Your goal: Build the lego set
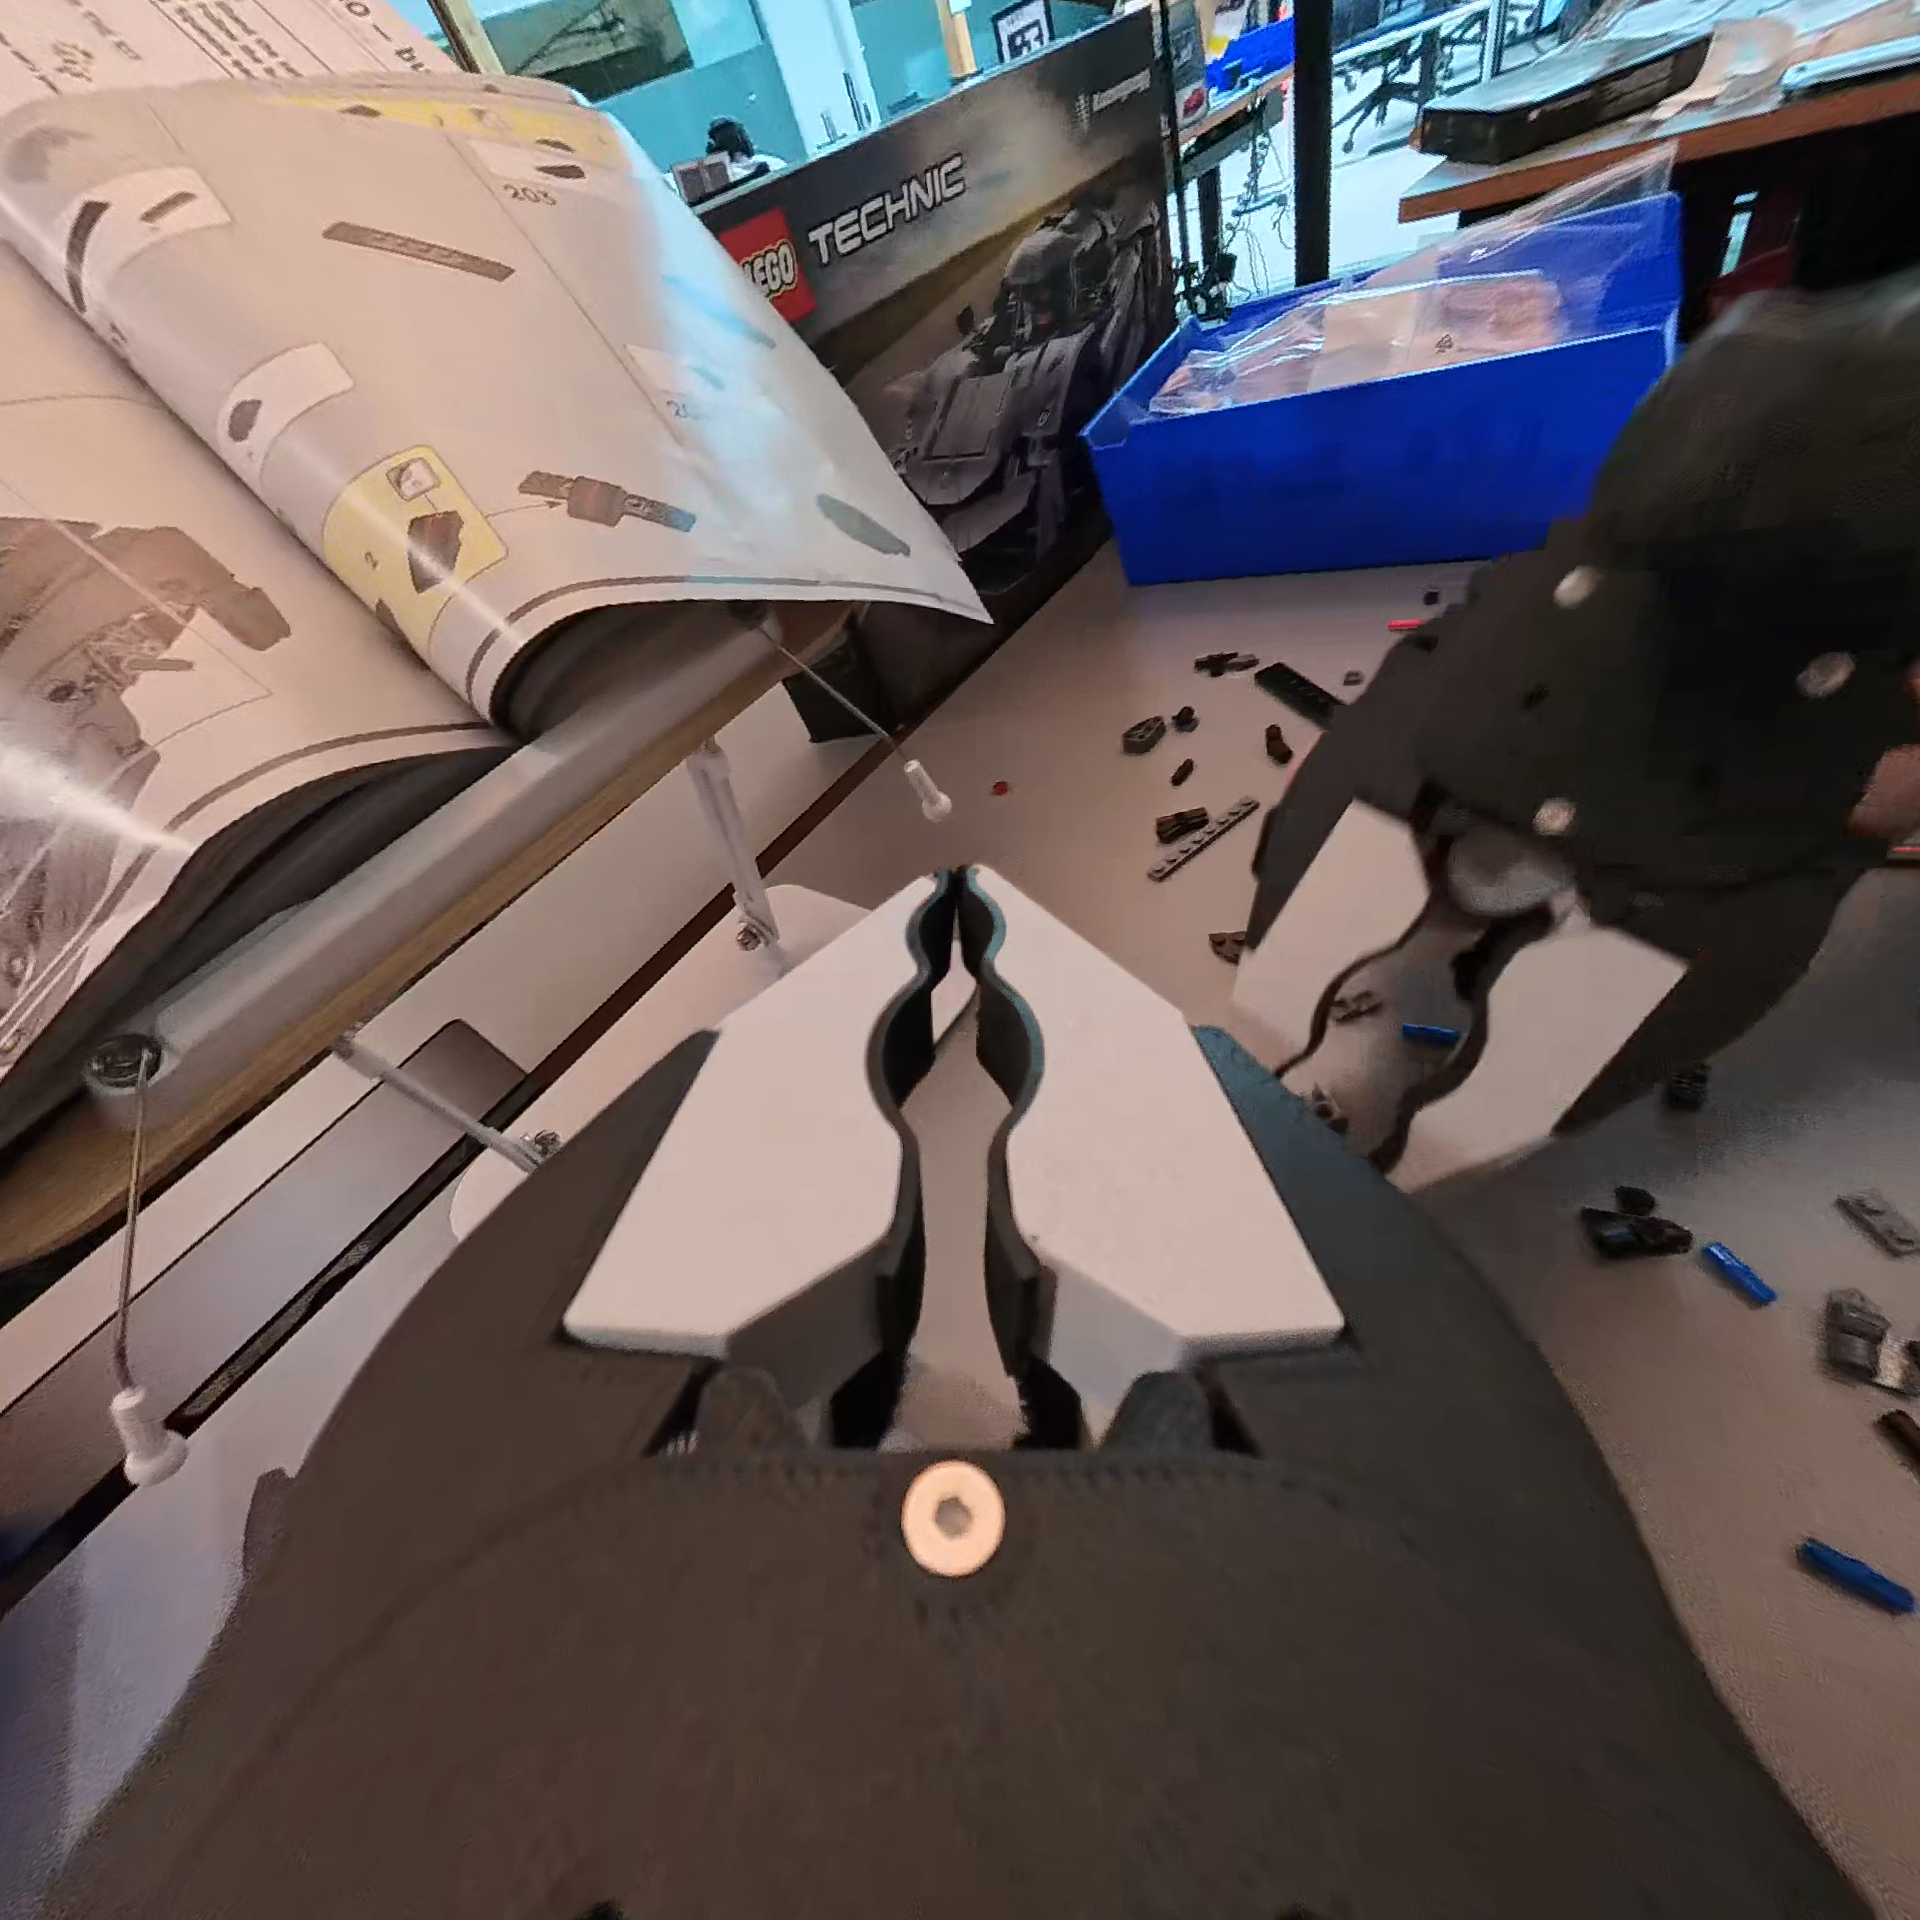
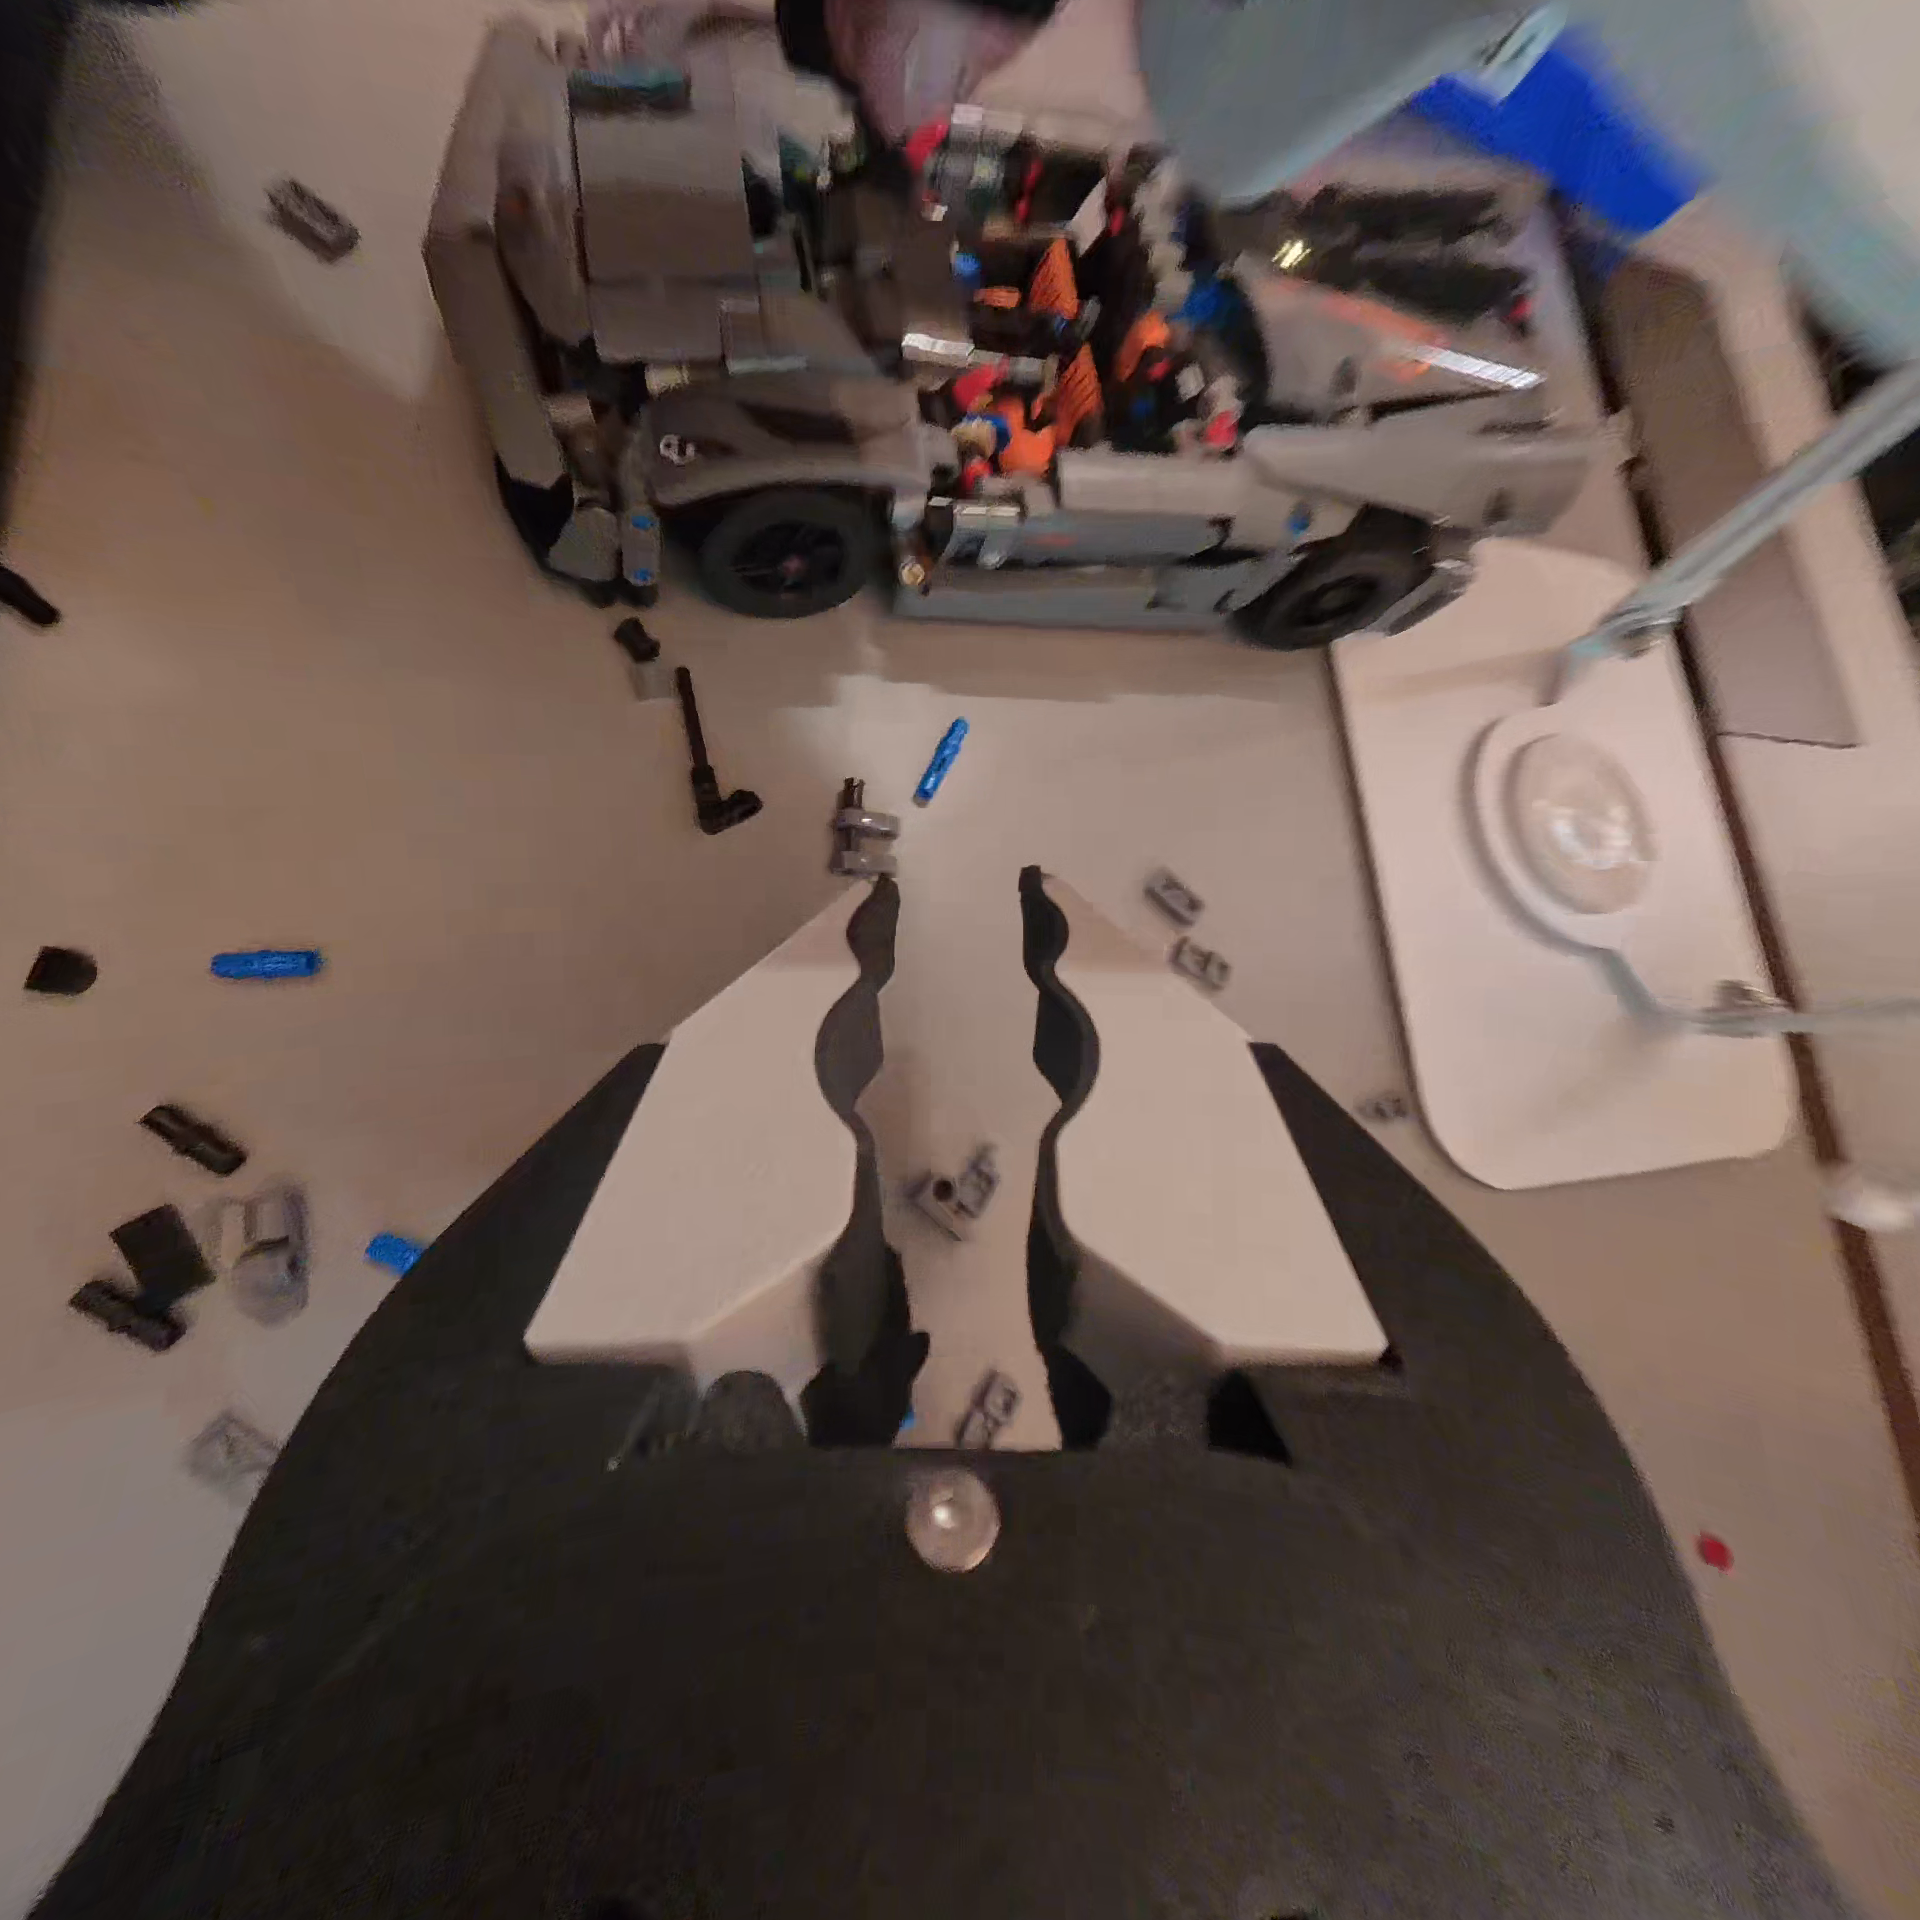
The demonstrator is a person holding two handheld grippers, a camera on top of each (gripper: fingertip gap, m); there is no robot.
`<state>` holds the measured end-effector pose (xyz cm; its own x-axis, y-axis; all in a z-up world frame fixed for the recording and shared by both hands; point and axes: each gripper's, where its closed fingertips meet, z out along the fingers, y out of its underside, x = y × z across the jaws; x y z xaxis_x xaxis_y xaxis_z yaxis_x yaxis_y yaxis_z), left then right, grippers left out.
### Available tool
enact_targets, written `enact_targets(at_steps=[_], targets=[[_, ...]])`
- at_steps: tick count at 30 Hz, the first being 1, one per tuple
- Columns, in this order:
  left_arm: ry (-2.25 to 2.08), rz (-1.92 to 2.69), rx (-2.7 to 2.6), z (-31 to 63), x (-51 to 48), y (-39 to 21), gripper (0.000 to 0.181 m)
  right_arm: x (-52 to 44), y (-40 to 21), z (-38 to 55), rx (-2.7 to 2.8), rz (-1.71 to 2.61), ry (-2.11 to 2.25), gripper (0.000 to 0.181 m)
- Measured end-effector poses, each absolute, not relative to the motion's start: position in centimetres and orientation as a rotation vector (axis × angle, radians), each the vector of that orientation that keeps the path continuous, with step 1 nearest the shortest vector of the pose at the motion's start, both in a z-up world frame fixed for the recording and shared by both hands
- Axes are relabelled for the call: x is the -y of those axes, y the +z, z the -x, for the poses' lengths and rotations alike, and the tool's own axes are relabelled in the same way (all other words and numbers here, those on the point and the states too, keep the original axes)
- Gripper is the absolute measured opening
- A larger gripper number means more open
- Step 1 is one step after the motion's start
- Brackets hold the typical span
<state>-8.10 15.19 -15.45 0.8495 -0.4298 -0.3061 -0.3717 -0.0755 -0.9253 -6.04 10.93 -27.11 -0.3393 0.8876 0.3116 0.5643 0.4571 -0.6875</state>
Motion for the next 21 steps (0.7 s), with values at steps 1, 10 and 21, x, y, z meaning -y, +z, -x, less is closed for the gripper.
enact_targets(at_steps=[1, 10, 21], targets=[[-0.05, 1.684, -0.62, 8.2, -15.2, -15.4, 0.0, -10.6, -28.1, 6.4, 2.078, 1.221, 0.622, 0.023], [-0.039, 1.712, -0.605, 8.9, -15.4, -15.8, 0.0, -9.3, -31.5, 7.9, 2.211, 1.306, 0.578, 0.011], [-0.113, 1.829, -0.652, 9.0, -15.2, -17.8, 0.002, -11.3, -27.8, 5.9, 2.06, 1.291, 0.675, 0.0]])
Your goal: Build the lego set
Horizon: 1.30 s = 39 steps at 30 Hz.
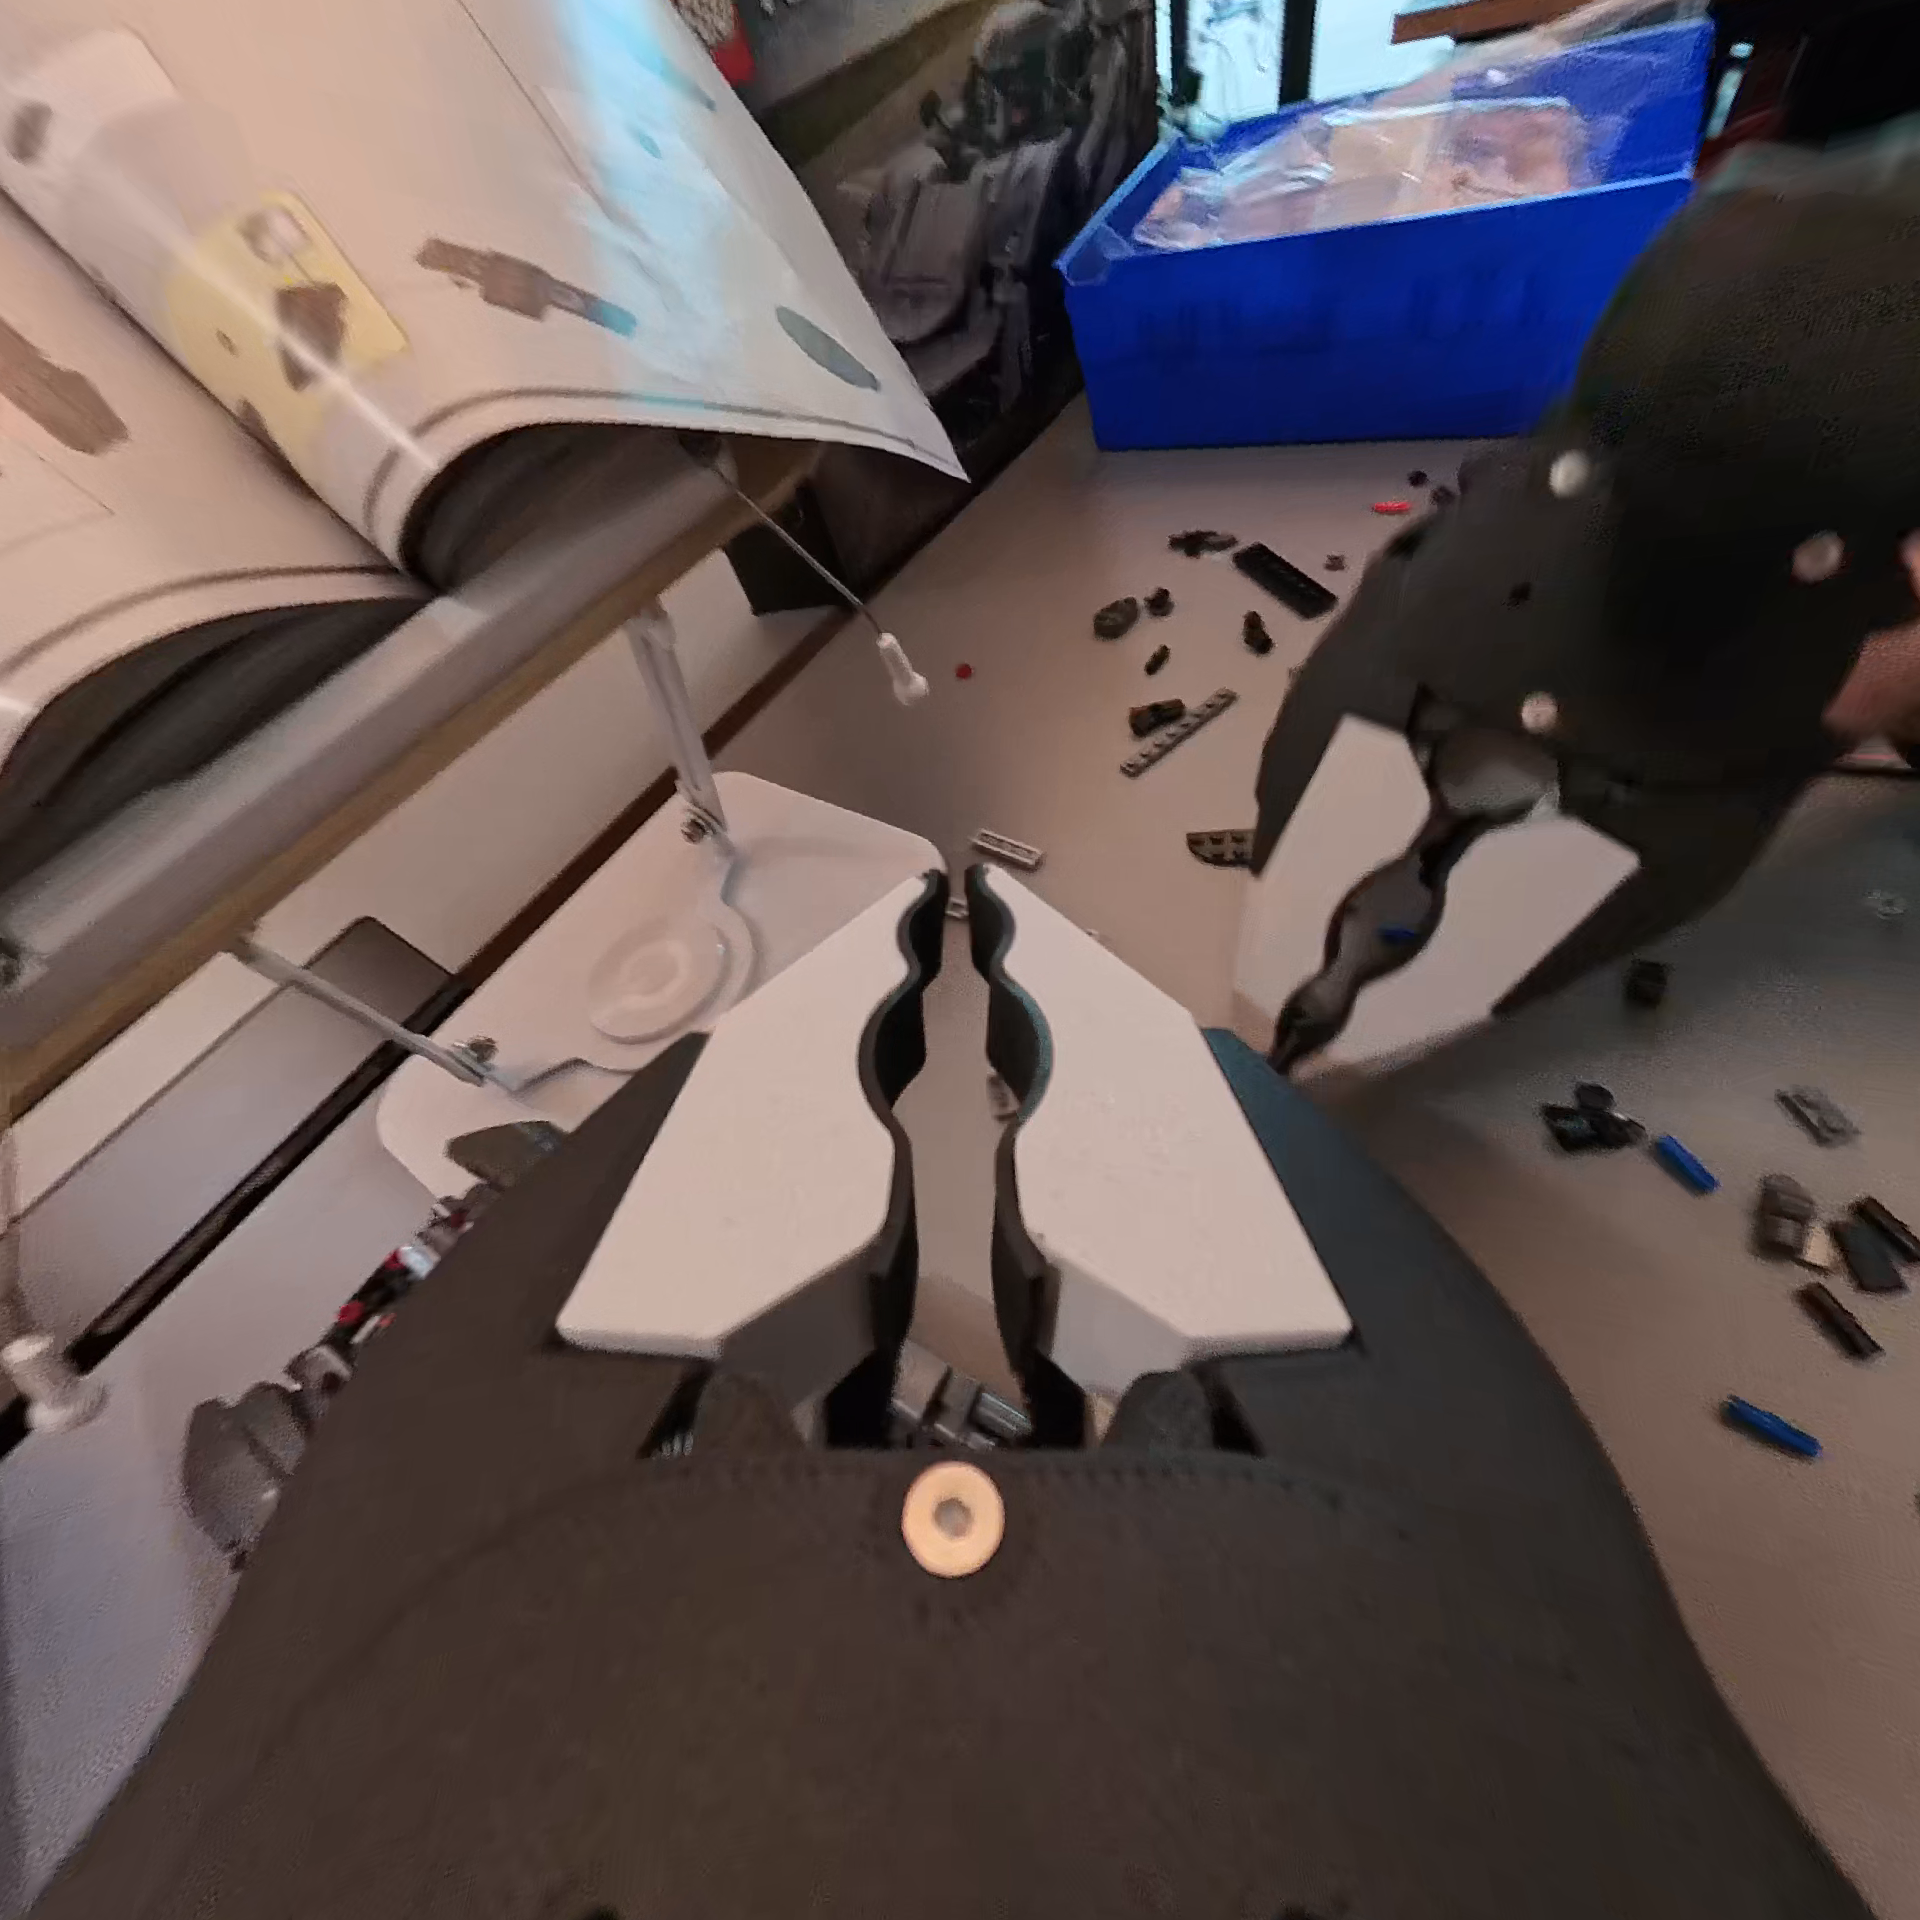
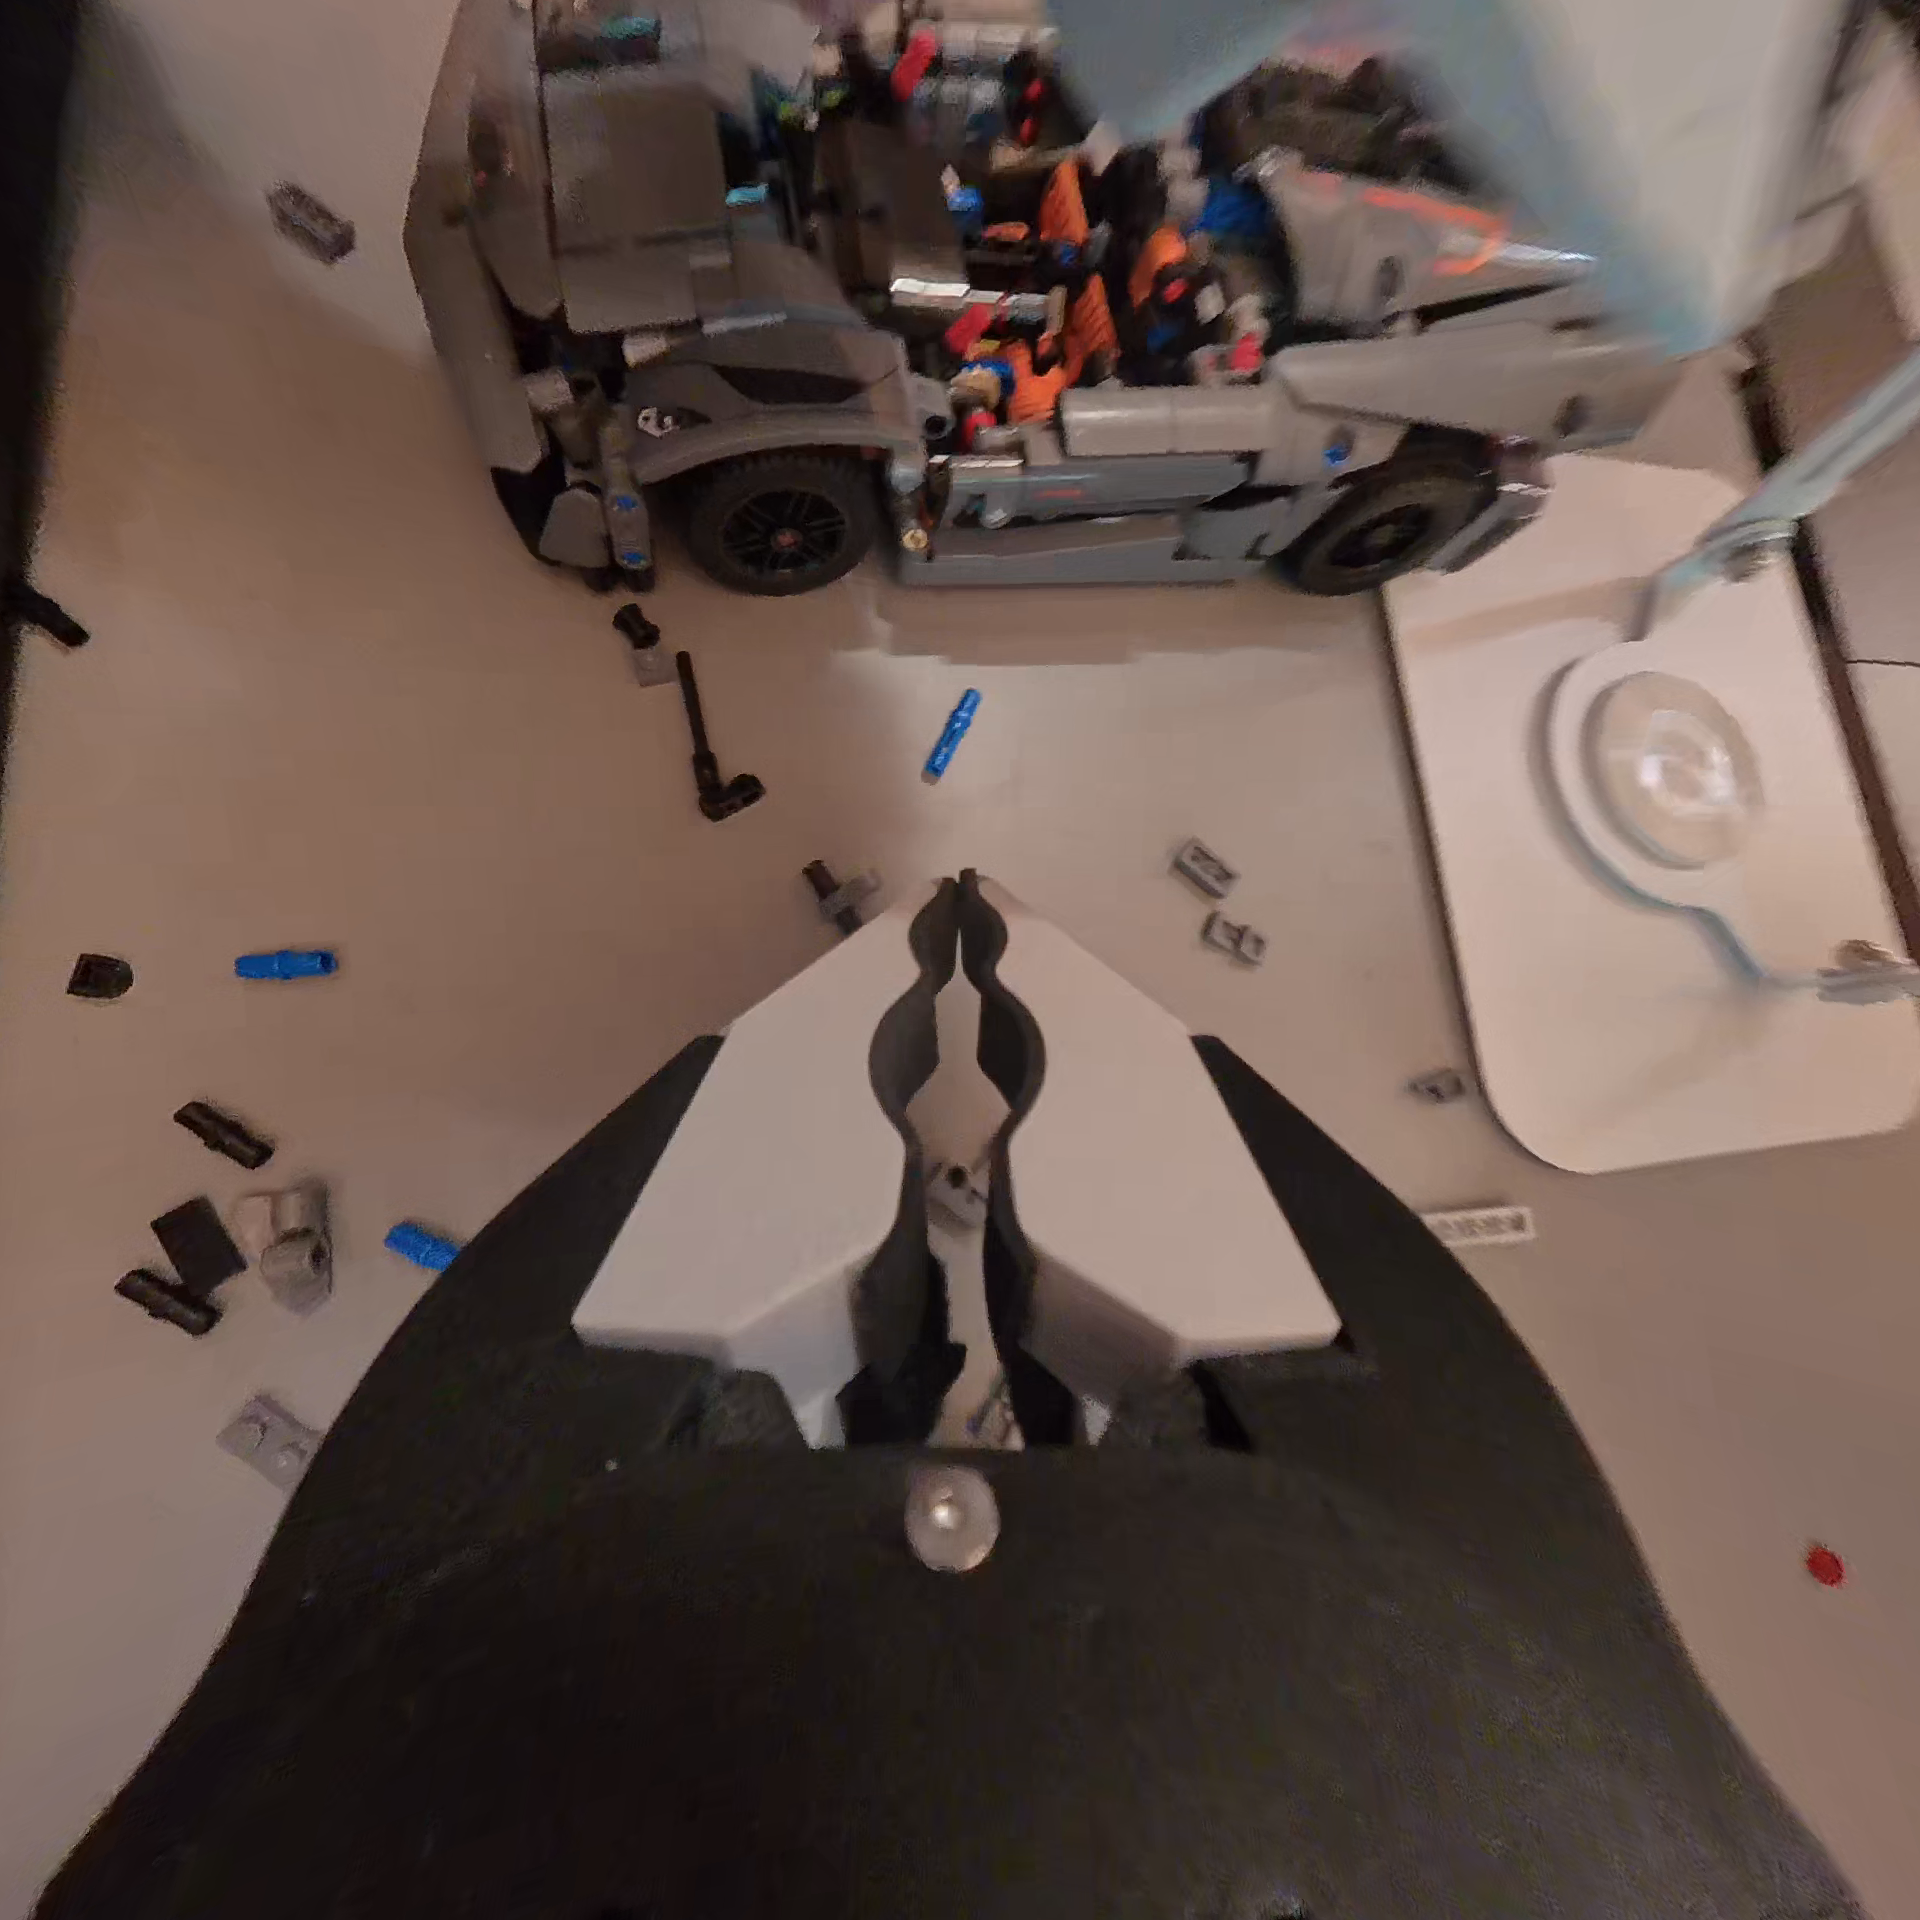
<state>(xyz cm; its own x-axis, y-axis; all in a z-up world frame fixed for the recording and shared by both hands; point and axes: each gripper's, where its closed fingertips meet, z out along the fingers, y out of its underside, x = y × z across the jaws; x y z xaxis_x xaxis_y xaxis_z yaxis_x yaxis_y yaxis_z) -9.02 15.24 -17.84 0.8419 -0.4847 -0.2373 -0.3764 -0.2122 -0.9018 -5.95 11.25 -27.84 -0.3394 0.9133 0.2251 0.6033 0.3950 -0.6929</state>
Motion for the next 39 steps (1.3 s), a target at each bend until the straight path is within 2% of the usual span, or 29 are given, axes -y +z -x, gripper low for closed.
enact_targets(at_steps=[6, 9, 13, 16, 19, 28, 39], targets=[[-0.115, 1.902, -0.708, 9.0, -15.1, -19.2, 0.007, -11.9, -25.0, 4.6, 1.961, 1.275, 0.816, 0.0], [-0.11, 1.912, -0.684, 9.4, -15.3, -19.4, 0.006, -11.3, -27.4, 4.6, 2.061, 1.333, 0.756, 0.02], [-0.105, 1.925, -0.693, 9.2, -15.5, -20.0, 0.005, -10.2, -29.7, 5.5, 2.165, 1.288, 0.649, 0.028], [-0.103, 1.928, -0.717, 8.6, -15.5, -20.4, 0.004, -10.3, -30.9, 5.9, 2.219, 1.25, 0.564, 0.026], [-0.102, 1.937, -0.736, 8.2, -15.5, -20.8, 0.005, -9.7, -31.6, 5.8, 2.257, 1.296, 0.63, 0.008], [-0.144, 1.955, -0.751, 8.0, -15.2, -21.1, 0.005, -10.2, -30.2, 5.1, 2.217, 1.288, 0.655, 0.0], [-0.275, 2.017, -0.862, 6.2, -14.2, -23.1, 0.012, -11.1, -24.0, 4.3, 1.923, 1.357, 1.121, 0.0]])
